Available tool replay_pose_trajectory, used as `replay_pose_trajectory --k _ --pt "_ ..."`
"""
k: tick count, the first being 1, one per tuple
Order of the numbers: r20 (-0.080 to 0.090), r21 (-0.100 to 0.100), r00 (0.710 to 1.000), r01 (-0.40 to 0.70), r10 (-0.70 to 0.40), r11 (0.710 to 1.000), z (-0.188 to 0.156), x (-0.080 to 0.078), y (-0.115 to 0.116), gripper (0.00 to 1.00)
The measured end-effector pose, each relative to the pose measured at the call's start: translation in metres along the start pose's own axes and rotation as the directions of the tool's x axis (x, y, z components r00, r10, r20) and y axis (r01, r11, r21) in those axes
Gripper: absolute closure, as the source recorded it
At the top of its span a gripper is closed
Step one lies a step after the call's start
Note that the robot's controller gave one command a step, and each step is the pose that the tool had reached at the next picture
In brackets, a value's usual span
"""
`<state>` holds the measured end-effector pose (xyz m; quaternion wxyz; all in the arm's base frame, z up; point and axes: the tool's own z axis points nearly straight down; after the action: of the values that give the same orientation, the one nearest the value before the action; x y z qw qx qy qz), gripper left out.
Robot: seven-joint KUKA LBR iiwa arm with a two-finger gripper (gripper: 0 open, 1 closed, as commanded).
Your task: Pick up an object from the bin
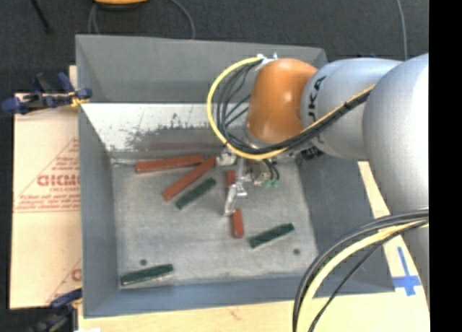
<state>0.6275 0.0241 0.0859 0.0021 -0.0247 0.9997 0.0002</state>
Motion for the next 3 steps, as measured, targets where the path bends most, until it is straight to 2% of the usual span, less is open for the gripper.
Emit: replay_pose_trajectory --k 1,2,3 --pt "0.0 0.0 1.0 0.0 0.0 1.0 0.0 0.0 0.0 0.0" --pt "0.021 0.005 0.962 0.271 -0.271 0.963 0.005 -0.022 0.077 1.0" --pt "0.021 0.004 0.963 0.27 -0.27 0.963 0.005 -0.022 0.077 1.0"
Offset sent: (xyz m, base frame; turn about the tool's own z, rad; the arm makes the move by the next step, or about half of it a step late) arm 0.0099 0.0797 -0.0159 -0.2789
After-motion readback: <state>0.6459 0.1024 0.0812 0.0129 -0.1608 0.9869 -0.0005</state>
